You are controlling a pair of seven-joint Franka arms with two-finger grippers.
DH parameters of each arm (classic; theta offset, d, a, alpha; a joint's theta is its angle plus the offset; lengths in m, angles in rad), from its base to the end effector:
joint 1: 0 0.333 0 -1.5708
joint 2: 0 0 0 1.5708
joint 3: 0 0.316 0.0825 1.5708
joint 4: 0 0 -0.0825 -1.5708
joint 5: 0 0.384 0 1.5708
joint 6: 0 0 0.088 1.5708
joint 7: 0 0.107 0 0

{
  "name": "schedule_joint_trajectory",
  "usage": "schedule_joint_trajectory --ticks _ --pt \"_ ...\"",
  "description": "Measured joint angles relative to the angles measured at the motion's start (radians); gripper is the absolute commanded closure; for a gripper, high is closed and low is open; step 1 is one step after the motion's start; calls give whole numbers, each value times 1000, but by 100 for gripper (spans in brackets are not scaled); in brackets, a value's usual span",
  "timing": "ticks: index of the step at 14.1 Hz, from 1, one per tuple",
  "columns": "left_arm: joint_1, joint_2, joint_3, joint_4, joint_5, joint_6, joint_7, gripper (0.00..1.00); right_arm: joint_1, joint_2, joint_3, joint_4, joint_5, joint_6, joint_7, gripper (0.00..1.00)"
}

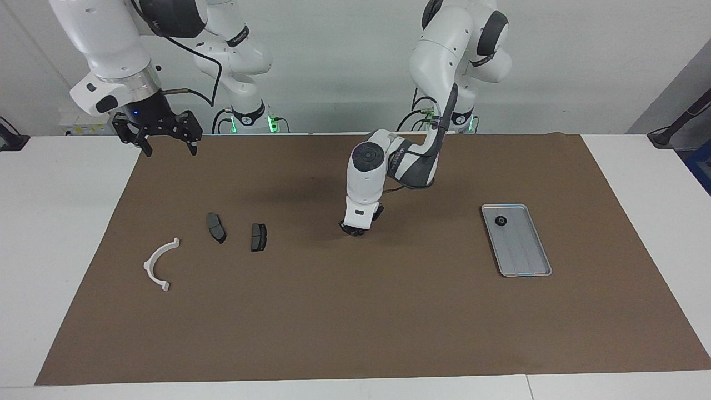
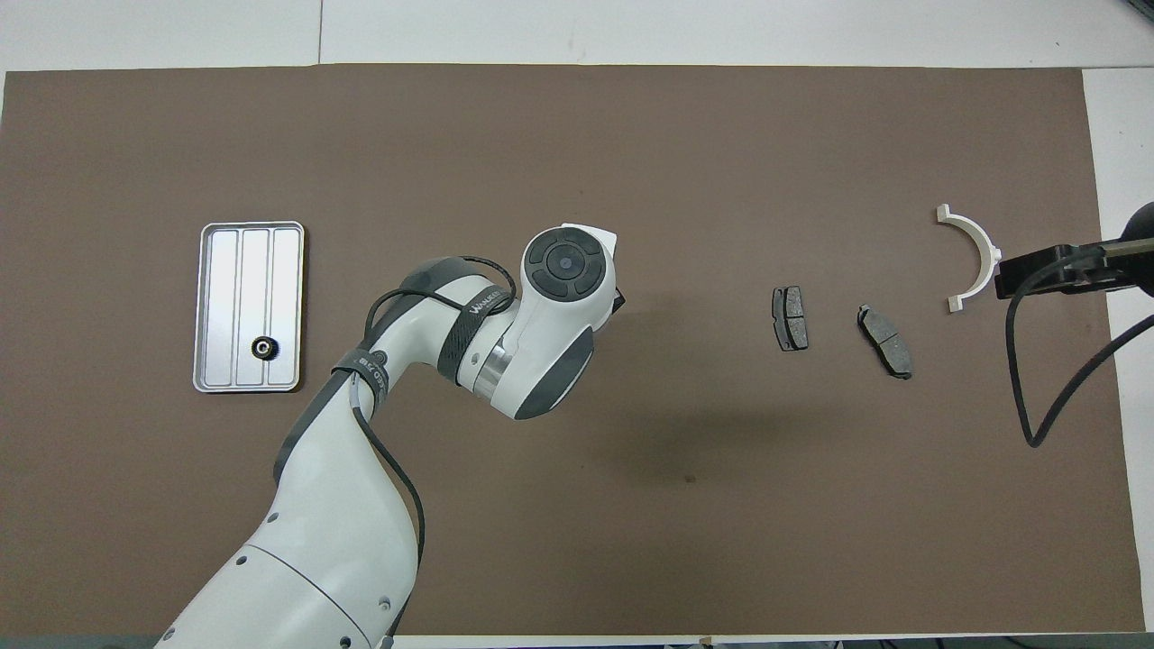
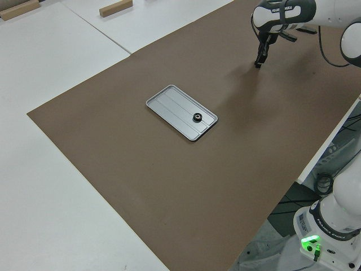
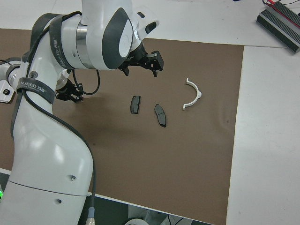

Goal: Pick bearing gear from pile to tray

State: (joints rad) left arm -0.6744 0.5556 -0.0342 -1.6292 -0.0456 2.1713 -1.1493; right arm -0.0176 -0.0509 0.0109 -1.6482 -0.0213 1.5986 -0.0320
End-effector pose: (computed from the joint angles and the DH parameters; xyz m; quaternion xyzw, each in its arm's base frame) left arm 0.5206 -0.4448 0.2962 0.9719 0.2336 -0.0262 0.0113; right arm 0.5405 -0.0057 0.6182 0.9999 0.0129 0.0004 0.0109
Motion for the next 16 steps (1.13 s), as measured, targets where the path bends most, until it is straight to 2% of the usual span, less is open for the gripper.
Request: schedule_joint_trajectory --ticks 8,11,13,16 --pt "9 -8 35 3 0 -21 -10 89 -17 0 -1 0 23 1 35 0" --pt "72 -61 50 3 1 -105 13 89 -17 1 -1 0 23 1 35 0" --pt "126 -101 52 -17 2 -162 97 89 -17 1 -1 0 23 1 32 0" --pt "255 -203 56 -150 4 -175 308 89 -17 1 0 0 23 1 7 0"
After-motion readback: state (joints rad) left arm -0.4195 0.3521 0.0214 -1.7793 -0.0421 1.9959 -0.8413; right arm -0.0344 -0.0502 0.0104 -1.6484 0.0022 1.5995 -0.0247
